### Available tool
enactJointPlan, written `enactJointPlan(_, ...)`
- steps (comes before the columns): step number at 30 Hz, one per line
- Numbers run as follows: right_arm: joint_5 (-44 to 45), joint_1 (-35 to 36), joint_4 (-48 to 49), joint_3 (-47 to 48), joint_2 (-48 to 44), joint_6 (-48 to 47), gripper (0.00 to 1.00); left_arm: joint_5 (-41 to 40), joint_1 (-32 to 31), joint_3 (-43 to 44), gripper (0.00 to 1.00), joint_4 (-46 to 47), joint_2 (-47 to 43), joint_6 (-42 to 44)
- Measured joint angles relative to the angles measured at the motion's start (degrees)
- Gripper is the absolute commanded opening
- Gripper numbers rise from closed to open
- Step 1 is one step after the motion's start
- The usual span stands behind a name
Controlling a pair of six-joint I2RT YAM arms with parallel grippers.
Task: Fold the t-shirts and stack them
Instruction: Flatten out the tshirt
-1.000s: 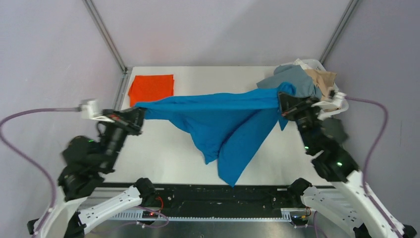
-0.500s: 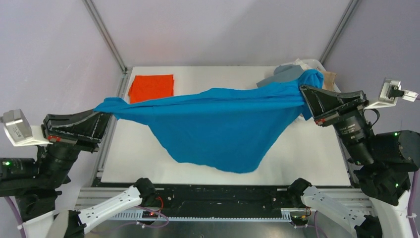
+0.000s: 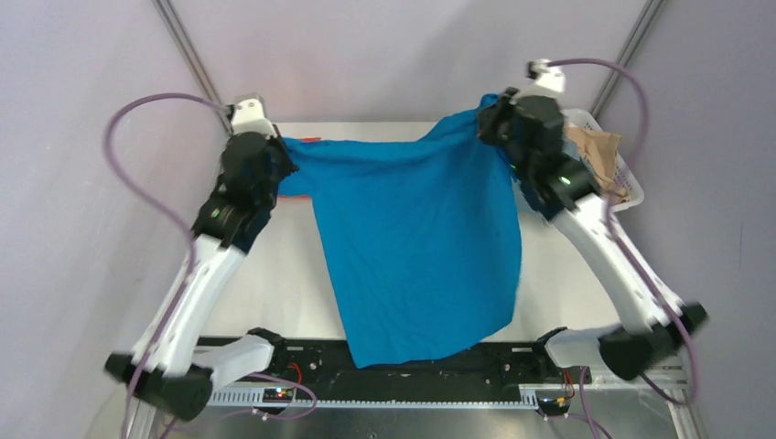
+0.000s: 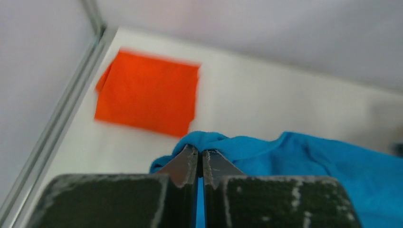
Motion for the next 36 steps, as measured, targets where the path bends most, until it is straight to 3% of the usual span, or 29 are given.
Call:
enactJointPlan(1, -0.7, -1.2, 1.0, -0.3, 3.8, 0.0, 0.02, 2.2, 3.5, -2.0, 0.27, 0.1, 3.5, -1.4)
enactJointPlan(2, -1.5, -2.4, 2.5, -0.6, 8.0, -0.4, 0.07, 3.5, 5.9, -3.4, 0.31, 0.1, 6.3, -2.1)
enactJointPlan(3, -2.4, -3.4, 4.2, -0.7, 12.5, -0.9, 0.26, 5.5, 8.2, -4.9, 0.43, 0.0, 10.2, -3.3)
enactJointPlan(4, -3.5, -4.4, 6.7, -0.5, 18.8, -1.5, 0.38, 7.2, 10.1, -5.7, 0.52, 0.0, 13.9, -4.4)
enactJointPlan(5, -4.1, -4.9, 8.0, -0.2, 22.4, -1.5, 0.59, 8.9, 11.4, -6.0, 0.71, -0.2, 17.5, -5.2)
enactJointPlan(6, -5.2, -5.6, 8.5, 1.3, 28.7, -2.1, 0.75, 10.6, 12.6, -6.0, 0.81, -0.2, 21.0, -6.1)
enactJointPlan(7, -6.3, -6.1, 8.9, 2.8, 33.7, -2.4, 0.82, 12.0, 13.3, -6.0, 0.95, 0.0, 23.6, -6.2)
enactJointPlan(8, -7.1, -6.6, 8.8, 4.9, 39.3, -2.8, 0.95, 14.2, 14.3, -5.7, 0.98, 0.1, 26.8, -7.4)
enactJointPlan(12, -9.7, -7.5, 6.6, 10.2, 52.3, -4.5, 0.99, 20.3, 16.3, -4.8, 1.00, 0.0, 34.4, -9.1)
enactJointPlan(17, -10.2, -7.8, 5.4, 10.2, 51.4, -5.2, 1.00, 25.7, 16.6, -2.9, 1.00, 0.3, 35.1, -9.5)
enactJointPlan(23, -10.7, -6.0, 6.2, 1.3, 36.8, -5.1, 1.00, 31.5, 15.3, -2.0, 1.00, 2.4, 34.9, -9.5)
enactJointPlan(29, -9.4, 1.9, 4.5, -13.9, 18.8, -1.0, 0.99, 37.6, 12.5, 1.6, 1.00, 2.8, 38.6, -9.9)
enactJointPlan(36, -8.4, 9.6, -0.9, -34.9, 12.1, 8.8, 1.00, 41.9, 10.1, 5.4, 1.00, 3.8, 49.9, -11.7)
